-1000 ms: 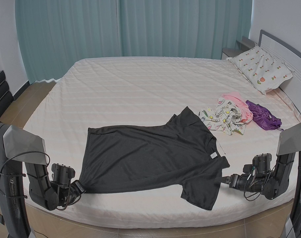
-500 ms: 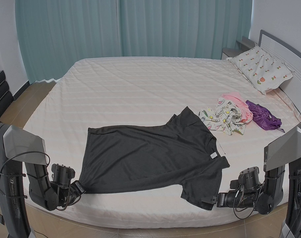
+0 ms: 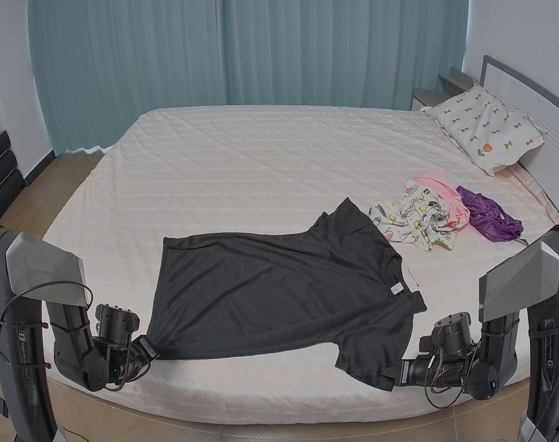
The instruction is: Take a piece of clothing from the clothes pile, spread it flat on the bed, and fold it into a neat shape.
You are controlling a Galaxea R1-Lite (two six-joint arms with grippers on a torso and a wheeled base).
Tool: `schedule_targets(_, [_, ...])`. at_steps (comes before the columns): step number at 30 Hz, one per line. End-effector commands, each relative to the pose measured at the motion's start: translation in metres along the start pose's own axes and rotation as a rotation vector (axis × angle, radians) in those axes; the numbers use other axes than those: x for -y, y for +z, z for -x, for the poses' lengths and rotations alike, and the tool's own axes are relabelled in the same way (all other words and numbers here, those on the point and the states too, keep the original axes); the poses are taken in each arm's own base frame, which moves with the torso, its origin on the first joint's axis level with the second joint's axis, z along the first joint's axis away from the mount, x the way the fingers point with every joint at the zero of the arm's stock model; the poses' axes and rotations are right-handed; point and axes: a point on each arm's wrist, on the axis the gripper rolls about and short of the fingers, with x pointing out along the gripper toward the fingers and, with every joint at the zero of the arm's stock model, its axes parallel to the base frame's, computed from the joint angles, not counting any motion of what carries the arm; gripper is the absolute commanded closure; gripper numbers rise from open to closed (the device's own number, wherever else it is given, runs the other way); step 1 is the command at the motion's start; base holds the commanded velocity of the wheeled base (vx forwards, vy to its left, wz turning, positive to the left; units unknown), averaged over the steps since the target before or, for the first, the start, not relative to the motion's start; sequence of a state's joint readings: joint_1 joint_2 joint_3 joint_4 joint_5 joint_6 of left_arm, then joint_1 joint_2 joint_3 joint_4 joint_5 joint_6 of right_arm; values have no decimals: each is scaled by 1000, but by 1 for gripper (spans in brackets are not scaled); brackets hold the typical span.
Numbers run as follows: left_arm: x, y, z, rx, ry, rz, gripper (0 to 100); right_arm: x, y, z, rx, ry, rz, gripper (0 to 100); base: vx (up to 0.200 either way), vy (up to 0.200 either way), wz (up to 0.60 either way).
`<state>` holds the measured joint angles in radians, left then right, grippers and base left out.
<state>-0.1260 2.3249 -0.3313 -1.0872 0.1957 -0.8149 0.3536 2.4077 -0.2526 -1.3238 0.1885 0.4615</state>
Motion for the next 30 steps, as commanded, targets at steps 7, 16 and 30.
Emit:
schedule_targets(7, [-1, 0, 2, -16, -22, 26, 100, 13, -3, 29, -8, -37, -41, 100, 0, 0, 0])
schedule_targets(16, [-11, -6, 17, 0, -47, 27, 100, 21, -10, 71, -9, -45, -41, 100, 0, 0, 0])
schedule_targets(30, [-27, -17, 42, -24, -19, -144, 100, 12, -14, 98, -76, -68, -20, 100, 0, 0, 0])
